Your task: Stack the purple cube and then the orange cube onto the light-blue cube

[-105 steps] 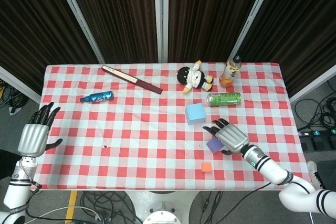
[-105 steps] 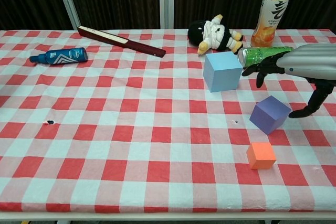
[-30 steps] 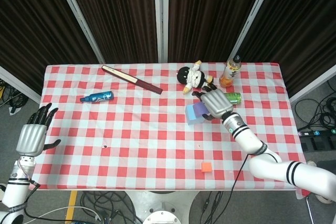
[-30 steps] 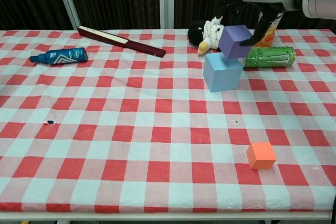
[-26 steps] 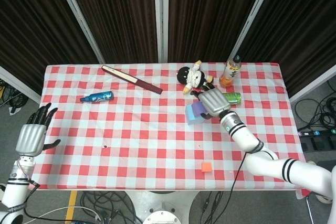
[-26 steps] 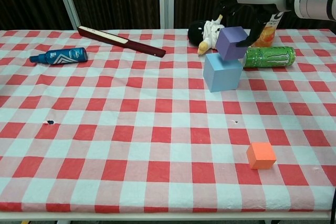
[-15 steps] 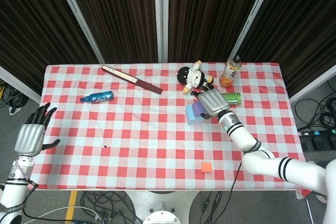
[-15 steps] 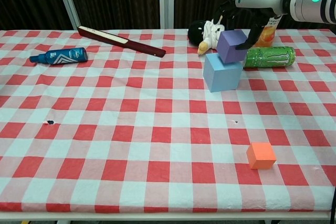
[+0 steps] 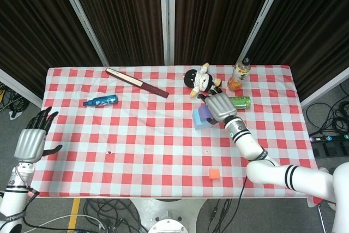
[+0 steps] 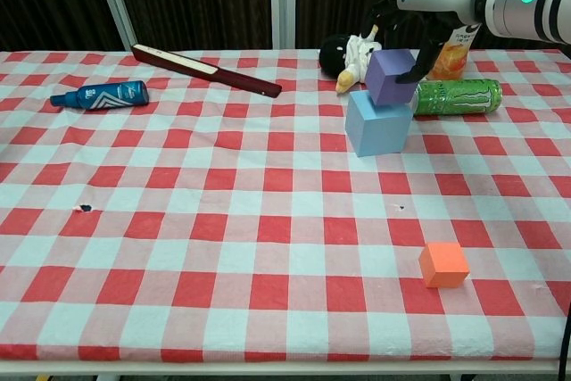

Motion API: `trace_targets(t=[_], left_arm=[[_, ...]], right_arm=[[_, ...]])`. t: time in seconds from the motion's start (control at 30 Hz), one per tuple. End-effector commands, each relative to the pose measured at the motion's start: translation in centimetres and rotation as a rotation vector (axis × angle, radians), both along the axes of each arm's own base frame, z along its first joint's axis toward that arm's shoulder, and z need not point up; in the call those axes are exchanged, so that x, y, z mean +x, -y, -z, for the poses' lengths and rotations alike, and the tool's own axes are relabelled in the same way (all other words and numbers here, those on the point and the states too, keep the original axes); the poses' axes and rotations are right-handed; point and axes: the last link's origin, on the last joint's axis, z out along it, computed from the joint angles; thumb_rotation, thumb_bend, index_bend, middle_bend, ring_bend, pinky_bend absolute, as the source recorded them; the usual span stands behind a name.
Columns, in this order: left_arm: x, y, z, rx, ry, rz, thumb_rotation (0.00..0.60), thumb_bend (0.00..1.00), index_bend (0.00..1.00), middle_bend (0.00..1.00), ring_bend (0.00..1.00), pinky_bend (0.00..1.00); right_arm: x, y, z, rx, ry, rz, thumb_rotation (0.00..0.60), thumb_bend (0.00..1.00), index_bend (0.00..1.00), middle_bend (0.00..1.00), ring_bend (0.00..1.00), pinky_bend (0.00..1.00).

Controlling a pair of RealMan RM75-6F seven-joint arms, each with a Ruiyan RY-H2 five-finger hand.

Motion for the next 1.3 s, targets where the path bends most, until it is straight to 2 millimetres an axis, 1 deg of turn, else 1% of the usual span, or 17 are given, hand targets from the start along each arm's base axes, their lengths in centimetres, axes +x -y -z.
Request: trace_targets(t=[0.03,0.3,0.8,0.93,1.13,1.23,1.3], left_arm=[[0.0,0.0,-0.1,0.001,0.003,0.002,0.6,0.0,0.16,0.12,0.08,0.18],[0.0,0.1,-0.1,0.003,0.007,0.004,0.6,0.0,0.16,0.12,0.08,0.18],[-0.3,0.0,-0.1,-0.001,0.012,-0.008,0.6,0.0,0.16,0.12,0.08,0.18],[-0.4,-0.1,0.0,-0.004,0.013,-0.01,0.6,0.0,0.16,0.12,0.08,0.18],[-0.5,-0.1,0.1,-0.005,0.014,-0.011,0.6,0.0,0.16,0.12,0.08,0.18],[-0.5,-0.1,0.1,-0.004,0.015,-0.01,0.6,0.0,0.16,0.12,0.08,0.18],[-0.5,-0.1,0.1,-0.004,0.015,-0.01,0.6,0.0,0.16,0.12,0.08,0.18]], right_arm=[[0.2,-0.3,0.1,0.001,-0.007,0.01,0.6,0.2,0.21,0.44,0.16,0.12],[0.4,-0.2,0.6,-0.006,-0.017,0.018,0.6,0.19,0.21,0.44,0.16,0.12],[0.0,0.3,1.4,0.009,-0.029,0.038,0.6,0.18,0.21,0.43,0.16,0.12],[0.0,0.4,1.5,0.014,-0.025,0.039,0.6,0.16,0.2,0.38,0.14,0.11],[0.1,0.7,1.3,0.006,0.003,0.043,0.6,0.11,0.14,0.22,0.04,0.08],[0.2,0.8,1.1,0.001,0.016,0.036,0.6,0.08,0.11,0.17,0.02,0.08],[0.3,0.8,0.9,0.002,0.024,0.032,0.6,0.06,0.11,0.17,0.01,0.08]])
